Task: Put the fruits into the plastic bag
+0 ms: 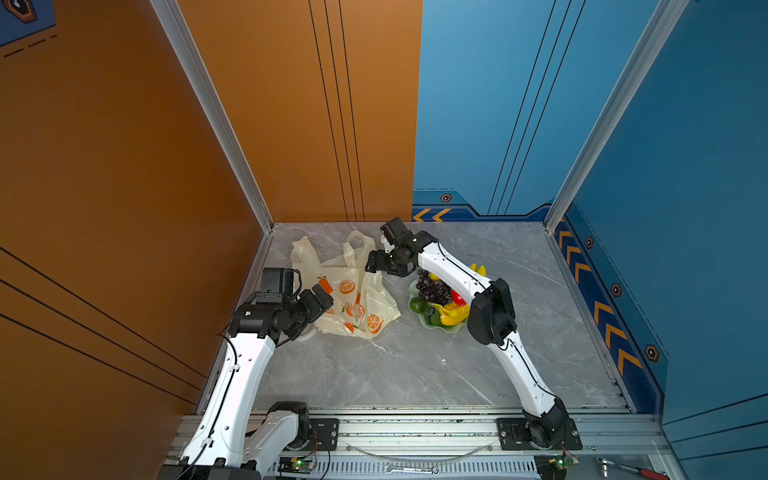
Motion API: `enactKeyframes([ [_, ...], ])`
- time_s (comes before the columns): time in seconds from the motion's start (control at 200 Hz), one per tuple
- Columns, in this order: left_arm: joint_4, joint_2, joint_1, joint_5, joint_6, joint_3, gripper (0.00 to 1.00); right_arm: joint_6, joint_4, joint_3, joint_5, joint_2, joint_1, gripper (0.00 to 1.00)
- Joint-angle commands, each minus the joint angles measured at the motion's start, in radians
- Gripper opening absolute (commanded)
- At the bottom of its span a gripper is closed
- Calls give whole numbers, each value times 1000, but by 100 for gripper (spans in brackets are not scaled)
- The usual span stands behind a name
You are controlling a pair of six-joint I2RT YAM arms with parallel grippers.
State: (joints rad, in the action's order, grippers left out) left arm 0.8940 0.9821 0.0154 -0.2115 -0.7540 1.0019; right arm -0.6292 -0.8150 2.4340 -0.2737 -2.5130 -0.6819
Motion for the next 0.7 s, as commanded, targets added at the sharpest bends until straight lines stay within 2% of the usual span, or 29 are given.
enactKeyframes([
  [0.0,42,-16,-14,-32,-1,4,98,-50,60,60,-29,-48,-8,78],
  [0.105,64,-33,-23,-33,1,4,98,-63,102,83,-23,-75,-11,72],
  [0.205,92,-53,-38,-35,5,1,98,-83,144,84,-21,-89,-10,59],
  [0.411,143,-102,-74,-39,19,-2,98,-110,195,88,-21,-104,-7,22],
  [0.501,157,-117,-88,-43,22,-6,98,-97,200,91,-8,-91,-7,0],
  [0.581,157,-130,-101,-54,18,-6,98,-49,209,92,15,-53,-13,0],
  [0.691,156,-137,-123,-66,16,20,98,108,229,91,88,36,-65,0],
])
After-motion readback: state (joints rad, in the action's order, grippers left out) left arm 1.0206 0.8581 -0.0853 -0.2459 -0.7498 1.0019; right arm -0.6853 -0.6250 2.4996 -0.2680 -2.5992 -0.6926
